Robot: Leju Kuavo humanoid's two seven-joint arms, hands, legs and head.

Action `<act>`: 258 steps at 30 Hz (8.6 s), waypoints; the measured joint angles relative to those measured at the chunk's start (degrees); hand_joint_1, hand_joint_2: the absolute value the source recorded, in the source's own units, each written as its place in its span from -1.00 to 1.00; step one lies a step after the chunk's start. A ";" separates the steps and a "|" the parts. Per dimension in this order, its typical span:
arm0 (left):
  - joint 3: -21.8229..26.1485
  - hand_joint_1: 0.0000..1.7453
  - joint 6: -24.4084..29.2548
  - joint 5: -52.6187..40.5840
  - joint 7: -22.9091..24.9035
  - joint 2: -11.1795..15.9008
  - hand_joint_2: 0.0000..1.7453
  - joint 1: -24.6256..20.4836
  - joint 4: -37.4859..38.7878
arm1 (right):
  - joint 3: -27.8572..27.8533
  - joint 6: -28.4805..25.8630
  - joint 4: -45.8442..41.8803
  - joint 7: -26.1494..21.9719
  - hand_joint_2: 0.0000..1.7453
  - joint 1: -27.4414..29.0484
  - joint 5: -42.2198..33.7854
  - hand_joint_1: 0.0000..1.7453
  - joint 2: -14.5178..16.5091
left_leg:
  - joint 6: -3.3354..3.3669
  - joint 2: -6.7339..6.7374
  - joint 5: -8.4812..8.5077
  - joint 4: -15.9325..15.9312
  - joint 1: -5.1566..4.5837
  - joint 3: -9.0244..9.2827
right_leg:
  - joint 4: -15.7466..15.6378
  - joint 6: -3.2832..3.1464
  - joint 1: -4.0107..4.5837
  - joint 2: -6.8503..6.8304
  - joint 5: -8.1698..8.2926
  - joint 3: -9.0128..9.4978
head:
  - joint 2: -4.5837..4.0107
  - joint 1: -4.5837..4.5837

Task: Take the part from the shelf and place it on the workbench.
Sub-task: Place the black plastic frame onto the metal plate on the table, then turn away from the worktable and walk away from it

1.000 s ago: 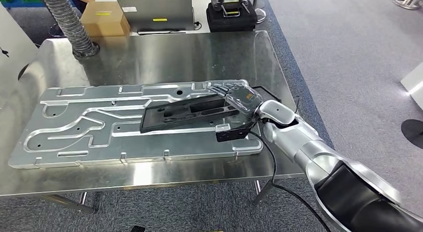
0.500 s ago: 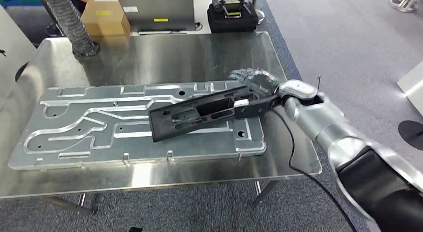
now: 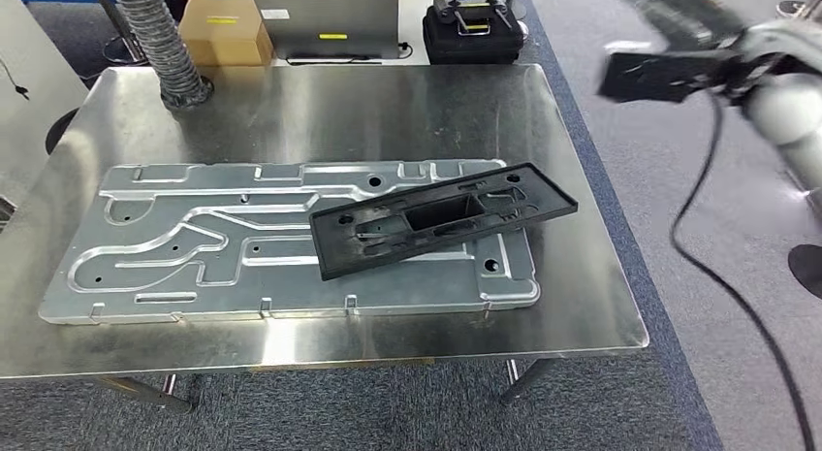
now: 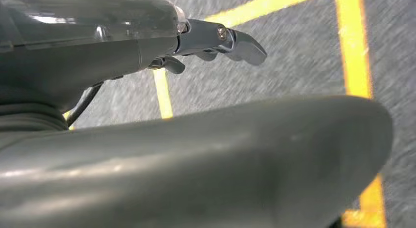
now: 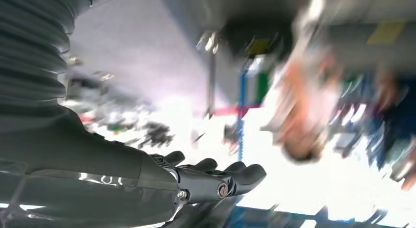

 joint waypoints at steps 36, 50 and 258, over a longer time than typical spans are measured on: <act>6.07 -1.00 -1.17 2.04 2.96 2.28 -1.00 0.80 0.55 | 36.06 -10.12 65.76 2.00 -1.00 -102.95 50.77 -1.00 -70.90 | -0.66 2.41 -7.37 4.86 -1.82 0.82 | -3.96 -0.21 -1.19 0.18 -1.67 6.79 | -0.01 0.05; 6.19 -1.00 -1.17 2.04 2.96 2.80 -1.00 0.57 0.46 | 36.06 -10.17 67.58 1.98 -1.00 -103.22 50.77 -1.00 -71.06 | 1.64 2.77 -3.10 -5.38 -0.65 9.14 | 1.14 2.52 -1.78 0.56 -1.08 -0.77 | -0.01 0.05; 5.71 -1.00 0.20 -7.53 -1.59 2.56 -1.00 0.42 0.31 | -92.80 -48.51 52.95 -15.05 1.00 73.55 17.00 -1.00 28.97 | -1.06 1.64 -3.24 2.30 0.10 2.34 | -1.42 0.51 -1.78 1.26 -1.81 3.99 | -0.01 -0.04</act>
